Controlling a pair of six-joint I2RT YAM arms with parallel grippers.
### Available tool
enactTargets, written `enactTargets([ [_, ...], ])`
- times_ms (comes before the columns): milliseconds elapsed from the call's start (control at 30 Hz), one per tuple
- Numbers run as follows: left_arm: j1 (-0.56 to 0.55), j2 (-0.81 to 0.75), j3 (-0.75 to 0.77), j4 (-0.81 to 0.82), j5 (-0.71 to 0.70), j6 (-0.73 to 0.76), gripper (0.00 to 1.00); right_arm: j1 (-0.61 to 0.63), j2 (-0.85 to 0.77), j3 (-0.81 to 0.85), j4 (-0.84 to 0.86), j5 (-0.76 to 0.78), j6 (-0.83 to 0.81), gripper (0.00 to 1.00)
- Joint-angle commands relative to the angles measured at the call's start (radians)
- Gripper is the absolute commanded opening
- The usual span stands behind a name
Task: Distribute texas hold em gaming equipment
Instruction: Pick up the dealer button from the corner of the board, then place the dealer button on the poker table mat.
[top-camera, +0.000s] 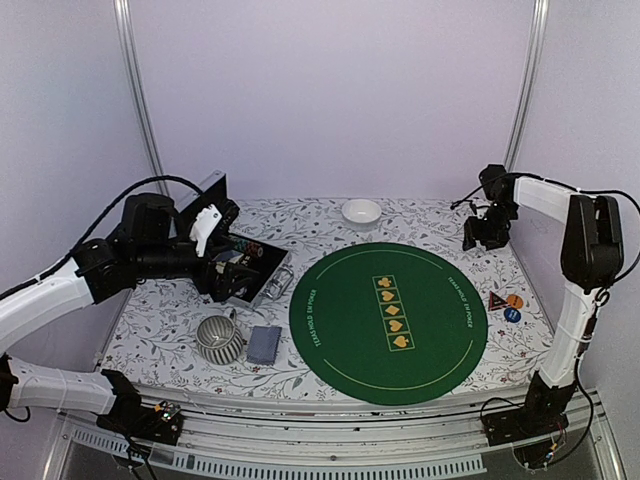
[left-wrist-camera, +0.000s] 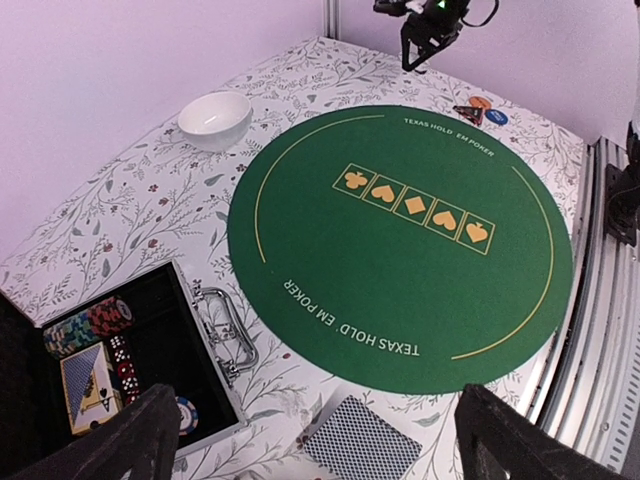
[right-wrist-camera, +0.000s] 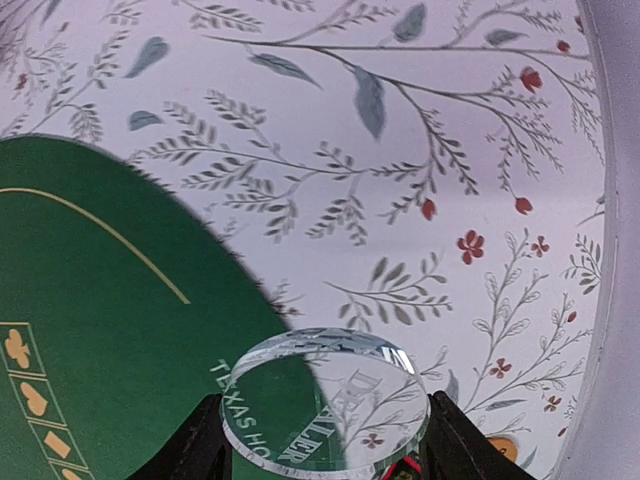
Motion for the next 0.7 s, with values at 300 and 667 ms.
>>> enactTargets([
  [300,-0.002,-0.008,-0.048,0.078,-0.071,-0.002,0.98,0.546,0.004,0.066,-0.009,-0.049,0.154,0.35],
  [667,0.015,-0.062,-0.091,0.114,-0.120,-0.005,0.98,0.860,0.412,0.442,-0.144,-0.029,0.209,0.35],
])
